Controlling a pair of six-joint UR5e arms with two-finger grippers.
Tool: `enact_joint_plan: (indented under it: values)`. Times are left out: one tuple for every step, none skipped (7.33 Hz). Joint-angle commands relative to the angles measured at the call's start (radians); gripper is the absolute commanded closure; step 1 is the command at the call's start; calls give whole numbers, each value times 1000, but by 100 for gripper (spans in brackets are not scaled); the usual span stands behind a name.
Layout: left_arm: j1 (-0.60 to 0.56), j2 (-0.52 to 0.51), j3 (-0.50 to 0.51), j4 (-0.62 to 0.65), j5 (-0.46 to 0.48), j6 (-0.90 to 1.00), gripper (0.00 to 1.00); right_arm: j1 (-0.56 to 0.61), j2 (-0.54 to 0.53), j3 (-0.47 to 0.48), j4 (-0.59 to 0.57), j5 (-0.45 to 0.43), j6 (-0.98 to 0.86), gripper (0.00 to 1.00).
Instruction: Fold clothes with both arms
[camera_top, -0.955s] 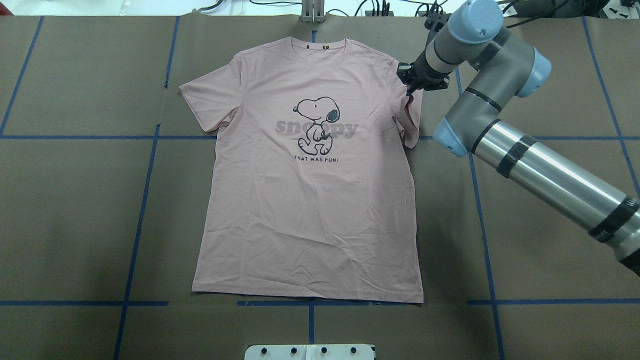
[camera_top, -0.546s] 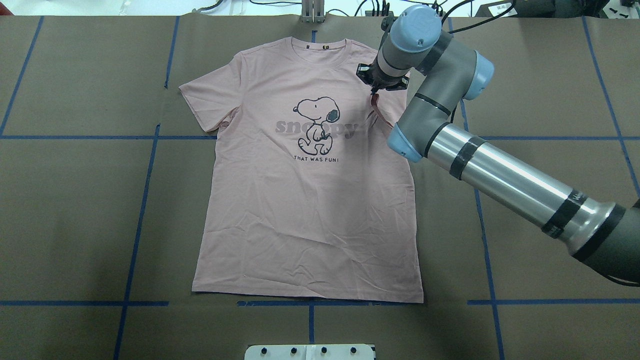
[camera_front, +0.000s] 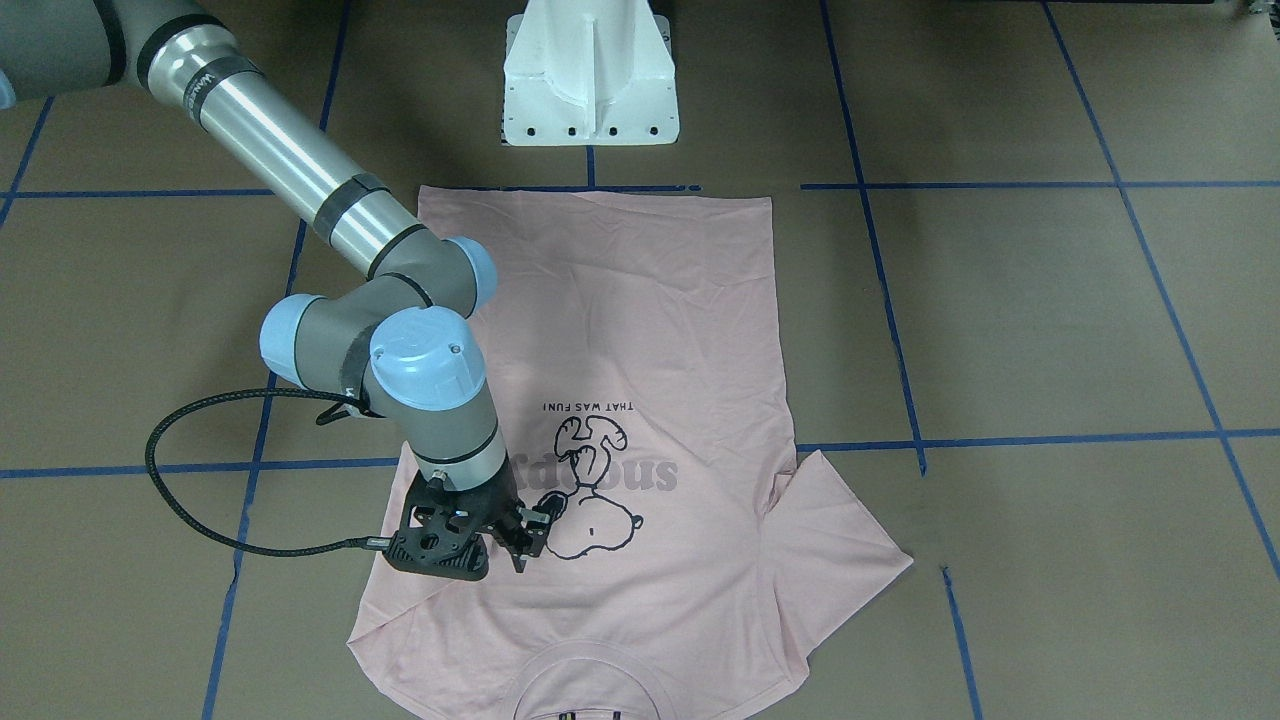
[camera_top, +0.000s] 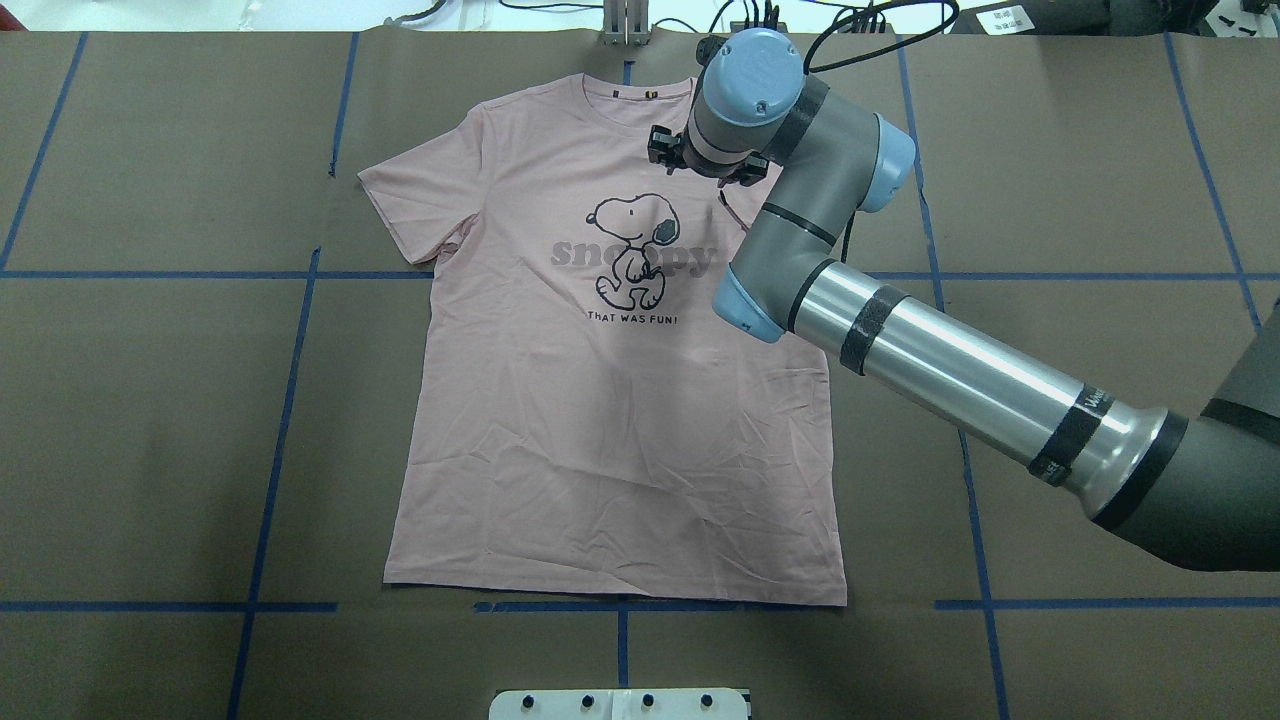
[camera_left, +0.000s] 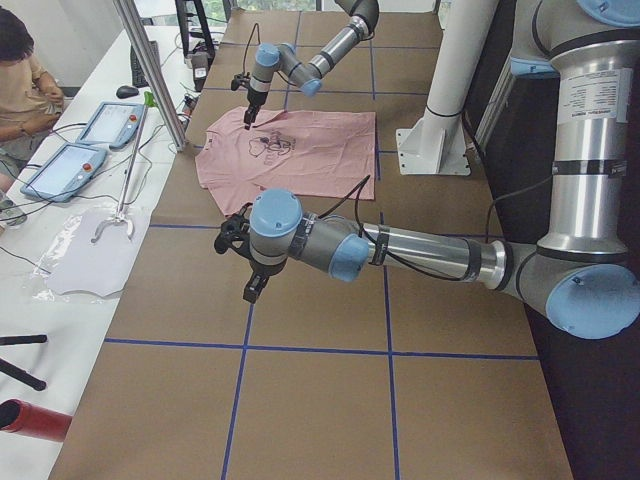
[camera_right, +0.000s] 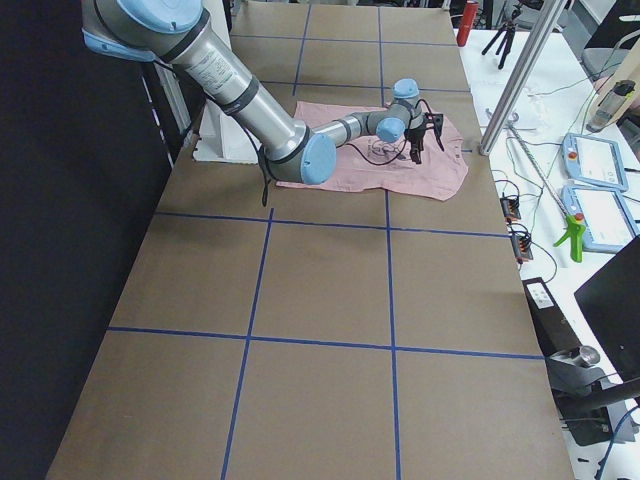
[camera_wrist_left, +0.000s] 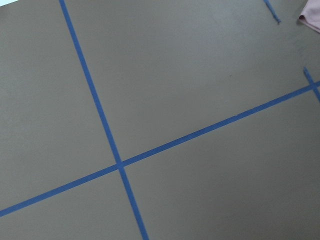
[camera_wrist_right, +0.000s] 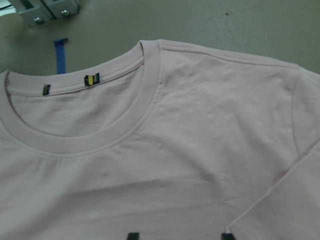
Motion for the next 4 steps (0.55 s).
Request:
enact_joint_plan:
  values:
    - [263,-159,69,-129,23,-446,0,3,-61,132,-3,6,13,0]
    - [371,-293,159,-132,105,-591,0,4,-156,254,-1,40,11,0]
    - [421,-419,272,-139,176,-715,1,8,-251,380,2,84,11,0]
    - [482,-499,360,-186,315,-726,4,9,-336,489,-3,89,11,0]
